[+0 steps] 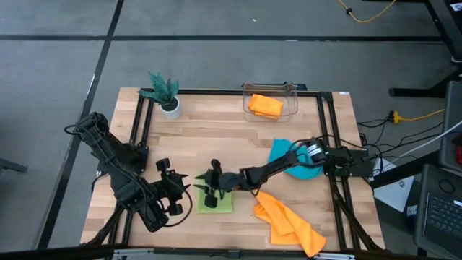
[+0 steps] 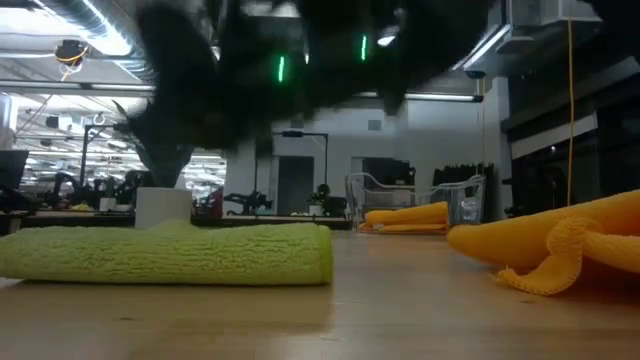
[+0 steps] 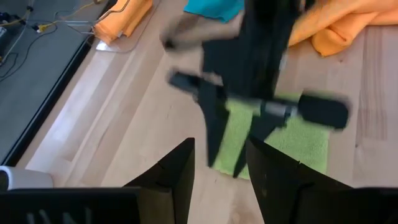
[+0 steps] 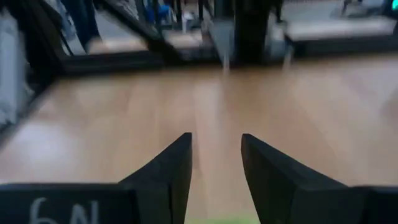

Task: Fold microfiber towels
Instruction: Fold the green microfiber towel

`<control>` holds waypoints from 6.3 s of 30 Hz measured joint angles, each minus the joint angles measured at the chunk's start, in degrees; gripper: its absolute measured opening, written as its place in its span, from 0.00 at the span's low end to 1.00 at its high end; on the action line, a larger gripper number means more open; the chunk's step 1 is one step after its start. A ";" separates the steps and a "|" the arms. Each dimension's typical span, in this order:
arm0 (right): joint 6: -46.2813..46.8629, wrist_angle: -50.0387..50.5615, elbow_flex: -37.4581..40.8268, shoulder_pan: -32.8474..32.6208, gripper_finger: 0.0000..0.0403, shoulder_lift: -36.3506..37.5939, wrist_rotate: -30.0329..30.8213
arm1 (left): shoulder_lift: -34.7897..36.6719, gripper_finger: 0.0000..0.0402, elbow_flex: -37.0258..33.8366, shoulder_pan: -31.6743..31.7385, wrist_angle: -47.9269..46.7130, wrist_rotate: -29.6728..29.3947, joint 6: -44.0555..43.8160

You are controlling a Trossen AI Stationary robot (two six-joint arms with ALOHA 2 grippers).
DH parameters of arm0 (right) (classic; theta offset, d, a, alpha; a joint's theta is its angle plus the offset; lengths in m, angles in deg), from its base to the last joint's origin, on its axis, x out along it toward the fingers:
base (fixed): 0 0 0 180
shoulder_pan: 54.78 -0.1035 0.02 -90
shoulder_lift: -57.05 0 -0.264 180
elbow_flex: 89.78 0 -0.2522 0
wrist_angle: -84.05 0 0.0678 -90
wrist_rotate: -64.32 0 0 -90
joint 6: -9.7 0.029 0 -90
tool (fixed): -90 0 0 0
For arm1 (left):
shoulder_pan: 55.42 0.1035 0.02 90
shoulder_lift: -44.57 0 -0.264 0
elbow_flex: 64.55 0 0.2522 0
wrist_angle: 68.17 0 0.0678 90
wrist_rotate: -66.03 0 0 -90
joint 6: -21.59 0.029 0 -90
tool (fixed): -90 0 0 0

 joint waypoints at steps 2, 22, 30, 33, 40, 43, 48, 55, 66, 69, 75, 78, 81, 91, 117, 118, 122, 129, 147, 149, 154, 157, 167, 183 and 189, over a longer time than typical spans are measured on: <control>-1.24 5.82 -0.01 -0.87 0.35 4.17 0.15 | 0.00 0.34 -0.02 -0.18 0.16 0.27 -0.02; 6.98 44.42 0.25 -15.25 0.35 14.47 2.16 | -15.13 0.34 -5.51 0.61 30.92 10.40 17.99; 8.66 41.25 0.23 -15.05 0.35 8.90 -0.36 | -21.79 0.36 -5.59 1.95 31.15 17.70 12.23; 9.50 41.24 0.22 -15.05 0.35 8.90 -1.21 | -21.94 0.39 -5.59 2.20 31.00 18.18 11.77; 8.53 41.17 0.21 -14.75 0.35 8.69 -2.18 | -21.90 0.54 -5.59 4.10 31.12 20.02 12.27; 6.20 41.09 0.21 -14.32 0.35 9.00 -1.71 | -21.90 0.57 -5.59 4.15 31.14 20.10 13.33; 7.54 41.65 0.19 -13.85 0.35 9.01 -1.75 | -22.10 0.58 -5.57 4.07 31.11 20.22 13.40; 11.41 44.54 0.17 -11.81 0.55 9.01 -6.78 | -22.10 0.58 -5.65 4.23 31.32 21.77 13.53; 8.35 44.46 0.17 -12.84 0.75 8.83 -4.96 | -22.12 0.58 -12.77 4.26 40.94 22.94 15.08; 8.35 43.99 0.12 -12.88 0.73 7.50 -4.77 | -22.12 0.58 -13.33 4.26 40.89 22.47 15.08; 8.57 43.35 0.14 -12.82 0.70 6.01 -5.52 | -21.88 0.58 -13.31 4.26 41.19 20.76 16.15; 10.25 44.07 0.11 -12.80 0.69 5.89 -5.25 | -22.31 0.58 -13.30 4.77 41.18 24.27 16.17; 11.18 44.41 0.10 -12.80 0.69 5.89 -5.27 | -23.50 0.58 -13.04 5.33 41.49 25.66 16.57; 11.44 45.91 0.07 -12.80 0.69 5.89 -4.79 | -24.63 0.57 -13.09 5.62 41.77 27.13 17.89; 25.53 47.69 -0.11 -12.63 0.02 5.95 -10.82 | -24.77 0.01 -13.24 5.66 46.19 30.12 16.23; 26.07 47.65 -0.45 -12.65 0.02 5.94 -12.48 | -24.50 0.01 -13.27 5.66 46.86 31.17 16.20; 26.75 48.36 -2.69 -12.69 0.02 5.53 -18.40 | -22.63 0.00 -13.47 5.41 48.32 34.62 16.10; 30.92 48.76 -7.26 -13.22 0.02 5.39 -27.36 | -18.73 0.00 -13.46 5.22 53.74 44.01 14.82; 35.19 47.84 -8.25 -14.24 0.02 5.69 -33.74 | -18.40 0.00 -13.35 5.21 63.59 48.43 12.48; 34.34 49.73 -8.25 -13.85 0.02 5.68 -30.58 | -18.40 0.00 -13.35 5.62 61.47 47.86 12.13; 32.19 51.60 -8.25 -12.36 0.02 5.67 -26.42 | -18.35 0.00 -13.35 6.28 58.36 46.19 12.04; 32.04 52.09 -8.21 -11.77 0.02 5.49 -24.06 | -18.61 0.00 -13.35 6.43 56.61 45.11 12.04; 30.79 53.82 -8.14 -11.68 0.02 4.49 -19.69 | -20.74 0.06 -13.33 6.62 52.89 40.62 11.54; 30.46 54.30 -8.14 -10.50 0.33 5.06 -19.69 | -16.43 0.28 -13.29 6.62 47.29 39.57 11.80; 30.76 55.48 -9.90 -9.37 0.41 5.17 -23.02 | -14.90 0.28 -13.29 6.62 47.44 38.56 12.01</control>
